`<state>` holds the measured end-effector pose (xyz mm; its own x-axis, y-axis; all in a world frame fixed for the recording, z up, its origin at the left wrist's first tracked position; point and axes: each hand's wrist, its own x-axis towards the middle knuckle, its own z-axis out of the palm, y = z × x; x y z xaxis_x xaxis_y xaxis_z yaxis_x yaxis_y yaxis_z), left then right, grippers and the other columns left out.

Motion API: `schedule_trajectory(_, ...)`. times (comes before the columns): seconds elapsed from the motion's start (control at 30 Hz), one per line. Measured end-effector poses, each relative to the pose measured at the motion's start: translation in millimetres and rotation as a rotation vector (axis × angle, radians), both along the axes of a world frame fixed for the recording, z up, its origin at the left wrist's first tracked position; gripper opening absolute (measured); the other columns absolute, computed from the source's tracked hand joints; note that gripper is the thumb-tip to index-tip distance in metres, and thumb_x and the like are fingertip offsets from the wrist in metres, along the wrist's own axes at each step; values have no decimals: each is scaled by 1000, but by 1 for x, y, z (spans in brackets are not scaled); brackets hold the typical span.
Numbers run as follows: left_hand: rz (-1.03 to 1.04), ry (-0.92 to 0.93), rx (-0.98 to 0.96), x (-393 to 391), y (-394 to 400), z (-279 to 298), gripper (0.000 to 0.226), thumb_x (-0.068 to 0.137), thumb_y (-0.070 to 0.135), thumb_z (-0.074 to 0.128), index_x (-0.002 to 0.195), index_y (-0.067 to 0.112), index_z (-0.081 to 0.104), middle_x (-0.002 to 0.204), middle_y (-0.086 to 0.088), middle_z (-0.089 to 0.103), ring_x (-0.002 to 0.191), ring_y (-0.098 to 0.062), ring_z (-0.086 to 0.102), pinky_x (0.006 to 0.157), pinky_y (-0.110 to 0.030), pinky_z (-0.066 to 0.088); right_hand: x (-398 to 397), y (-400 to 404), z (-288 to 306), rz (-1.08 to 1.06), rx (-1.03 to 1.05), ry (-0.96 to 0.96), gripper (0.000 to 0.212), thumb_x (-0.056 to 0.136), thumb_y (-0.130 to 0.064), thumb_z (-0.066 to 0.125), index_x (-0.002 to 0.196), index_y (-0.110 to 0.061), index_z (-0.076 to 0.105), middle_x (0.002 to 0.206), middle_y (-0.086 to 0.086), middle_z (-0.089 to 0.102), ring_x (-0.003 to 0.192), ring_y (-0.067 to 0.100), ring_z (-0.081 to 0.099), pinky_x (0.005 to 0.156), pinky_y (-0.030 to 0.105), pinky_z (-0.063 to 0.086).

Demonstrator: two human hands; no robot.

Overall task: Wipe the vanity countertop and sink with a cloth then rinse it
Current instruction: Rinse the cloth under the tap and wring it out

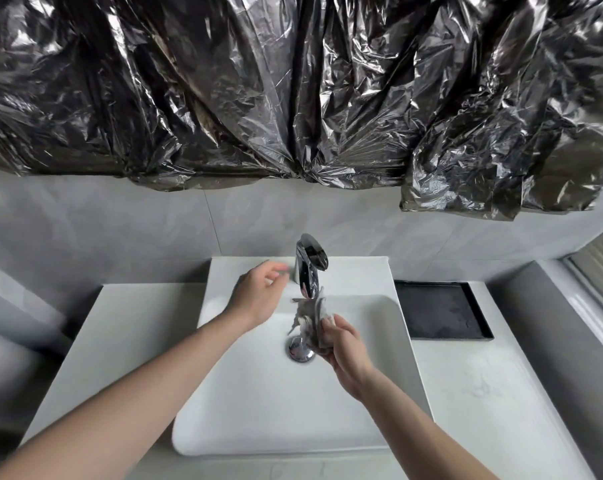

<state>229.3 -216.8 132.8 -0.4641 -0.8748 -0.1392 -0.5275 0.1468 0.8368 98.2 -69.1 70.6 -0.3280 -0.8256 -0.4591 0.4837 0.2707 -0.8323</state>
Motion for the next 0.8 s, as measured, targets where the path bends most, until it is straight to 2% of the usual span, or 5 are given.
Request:
schedule_trajectory(0.13,-37,-6,337,-56,-5,24,32,100,42,51,107,16,67,101,-1,77,56,-15,55,46,-21,35,-22,20,-1,-18,26,143,19,107,-12,46,97,-9,63,88,11,60,76,22,52,80,33,54)
schedule_trajectory(0.33,106,80,457,-83,-4,18,21,103,28,49,106,15,64,88,7,77,52,-7,53,49,-21,38,-43,52,12,66,87,442,33,108,-27,49,81,-10,55,72,5,52,67,20,47,64,21,48)
schedule_trajectory(0.5,146,112,456,-86,-2,19,18,103,23,50,104,12,65,82,7,74,55,-7,52,45,-18,38,-49,65,11,159,176,675,35,103,-35,49,85,-16,72,88,12,75,66,13,62,81,47,57)
schedule_trajectory(0.67,203,164,500,-90,-2,19,14,102,24,52,100,16,63,79,6,74,55,-6,53,45,-17,38,-43,66,25,186,206,821,34,101,-41,50,84,-22,72,85,-5,79,77,10,76,84,39,61)
schedule_trajectory(0.8,237,223,527,-91,-9,26,13,102,26,52,98,19,62,85,6,76,62,-6,57,52,-21,44,-42,61,27,205,213,935,28,97,-47,57,87,-25,73,72,-8,75,70,12,72,71,30,57)
